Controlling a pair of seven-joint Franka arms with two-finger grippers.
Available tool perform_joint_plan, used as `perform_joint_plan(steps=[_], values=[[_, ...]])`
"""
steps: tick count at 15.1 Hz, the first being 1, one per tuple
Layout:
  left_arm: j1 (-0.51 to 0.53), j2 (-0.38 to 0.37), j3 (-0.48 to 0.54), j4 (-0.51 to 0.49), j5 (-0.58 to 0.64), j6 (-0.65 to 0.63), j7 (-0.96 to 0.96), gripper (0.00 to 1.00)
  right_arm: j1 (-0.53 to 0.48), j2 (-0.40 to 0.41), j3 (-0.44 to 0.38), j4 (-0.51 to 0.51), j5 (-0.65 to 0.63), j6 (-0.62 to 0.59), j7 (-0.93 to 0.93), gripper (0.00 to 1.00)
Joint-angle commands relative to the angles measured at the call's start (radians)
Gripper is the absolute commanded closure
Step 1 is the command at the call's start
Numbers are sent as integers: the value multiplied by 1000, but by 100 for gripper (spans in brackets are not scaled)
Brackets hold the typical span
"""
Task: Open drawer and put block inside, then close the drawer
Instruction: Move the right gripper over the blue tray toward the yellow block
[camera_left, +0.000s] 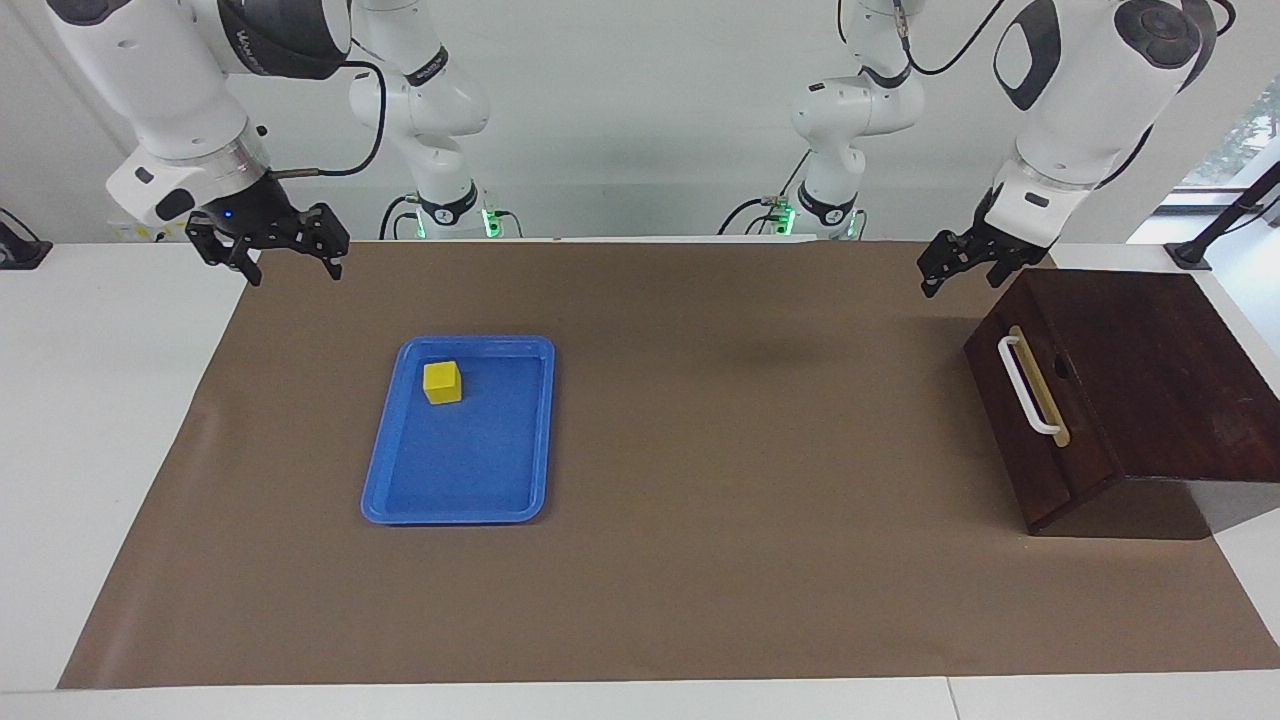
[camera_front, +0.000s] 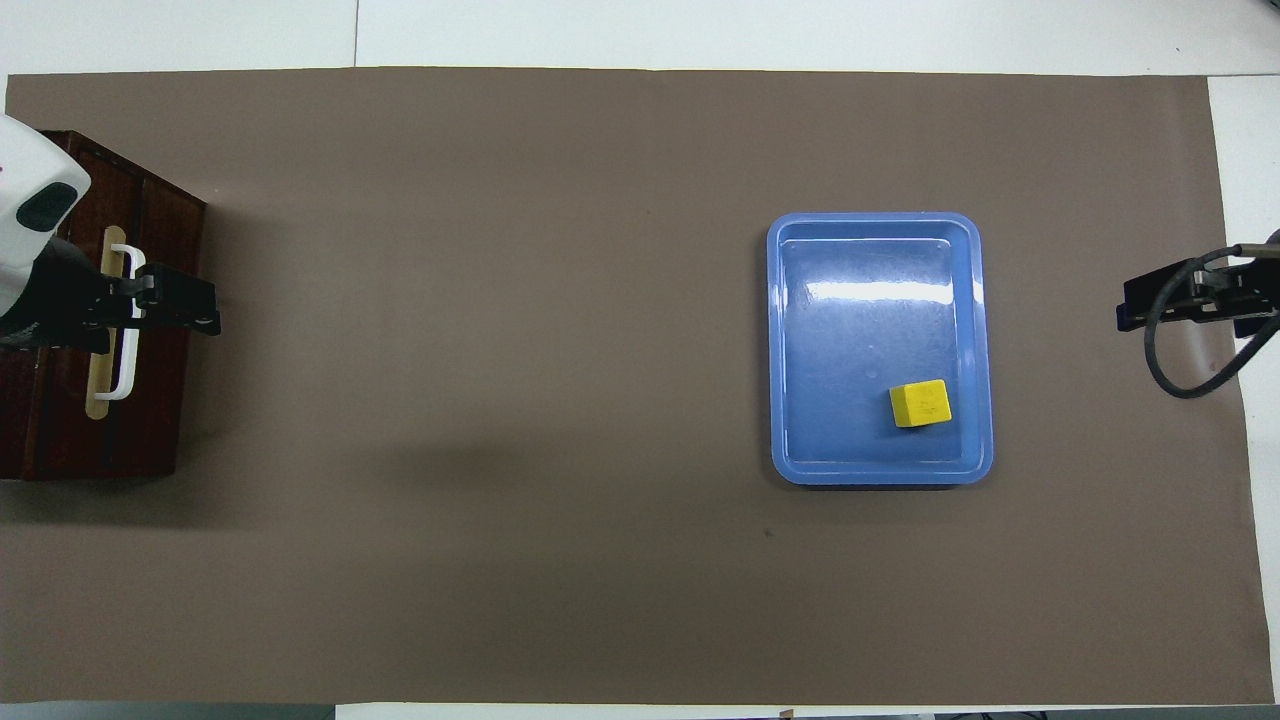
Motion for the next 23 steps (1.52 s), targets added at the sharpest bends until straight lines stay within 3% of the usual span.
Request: perform_joint_plan(steps=[1, 6, 11, 15, 21, 23], values=[[2, -26, 4, -25, -12, 6, -8, 0, -41, -27, 2, -73, 110, 13, 225, 0], [2, -26, 4, -25, -12, 5, -8, 0, -69, 39, 1, -167, 302, 96, 638, 0], [2, -26, 4, -25, -12, 5, -7, 0, -124, 107, -1, -273, 512, 236, 804, 0], [2, -26, 4, -24, -12, 5, -8, 0, -130, 137, -1, -346, 592, 315, 830, 0], [2, -26, 4, -25, -12, 5, -8, 0, -146, 321, 1, -323, 659, 352, 823, 0], [2, -26, 4, -25, -12, 5, -7, 0, -143, 345, 1, -322, 681, 346, 820, 0]])
